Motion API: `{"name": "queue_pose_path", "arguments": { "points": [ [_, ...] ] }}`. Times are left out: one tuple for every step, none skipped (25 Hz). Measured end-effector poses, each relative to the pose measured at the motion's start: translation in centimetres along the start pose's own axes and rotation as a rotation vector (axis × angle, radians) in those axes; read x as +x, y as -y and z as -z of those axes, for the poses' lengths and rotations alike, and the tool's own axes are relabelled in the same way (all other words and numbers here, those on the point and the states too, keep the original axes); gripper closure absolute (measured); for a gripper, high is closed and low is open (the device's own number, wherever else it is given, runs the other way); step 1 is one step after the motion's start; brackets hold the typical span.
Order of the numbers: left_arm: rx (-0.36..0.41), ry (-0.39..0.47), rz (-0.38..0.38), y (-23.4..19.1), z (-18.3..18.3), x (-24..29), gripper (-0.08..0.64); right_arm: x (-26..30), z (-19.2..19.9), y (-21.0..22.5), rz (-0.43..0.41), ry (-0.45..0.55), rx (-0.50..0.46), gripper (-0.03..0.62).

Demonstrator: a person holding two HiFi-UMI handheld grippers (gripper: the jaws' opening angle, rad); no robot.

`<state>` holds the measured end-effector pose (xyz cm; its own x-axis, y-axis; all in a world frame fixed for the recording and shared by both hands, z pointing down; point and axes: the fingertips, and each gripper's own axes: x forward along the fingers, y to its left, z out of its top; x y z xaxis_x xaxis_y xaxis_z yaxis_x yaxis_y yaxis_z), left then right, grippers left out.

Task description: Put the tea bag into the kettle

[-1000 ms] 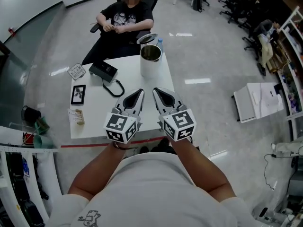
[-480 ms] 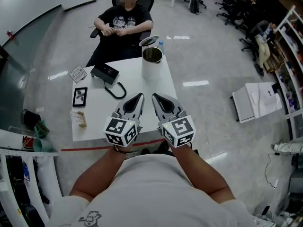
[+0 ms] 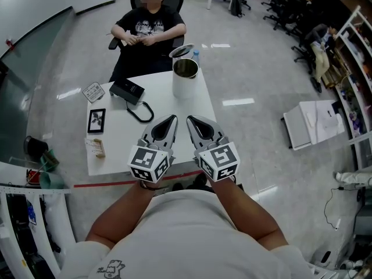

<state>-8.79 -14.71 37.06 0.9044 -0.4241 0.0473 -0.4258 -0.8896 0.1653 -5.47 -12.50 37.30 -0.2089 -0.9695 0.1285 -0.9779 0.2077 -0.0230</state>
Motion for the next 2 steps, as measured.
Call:
{"name": "queue_pose_path", "arguments": {
  "points": [
    [0.005, 0.003, 0.002, 0.05, -0.17, 0.03, 0.551, 0.04, -0.01, 0.04, 0.001, 0.000, 0.001, 0.581],
    [0.009, 0.006, 0.005, 0.10, -0.32, 0.06, 0.551, 0.08, -0.01, 0.07, 0.002, -0.001, 0.003, 0.581]
  ]
}}
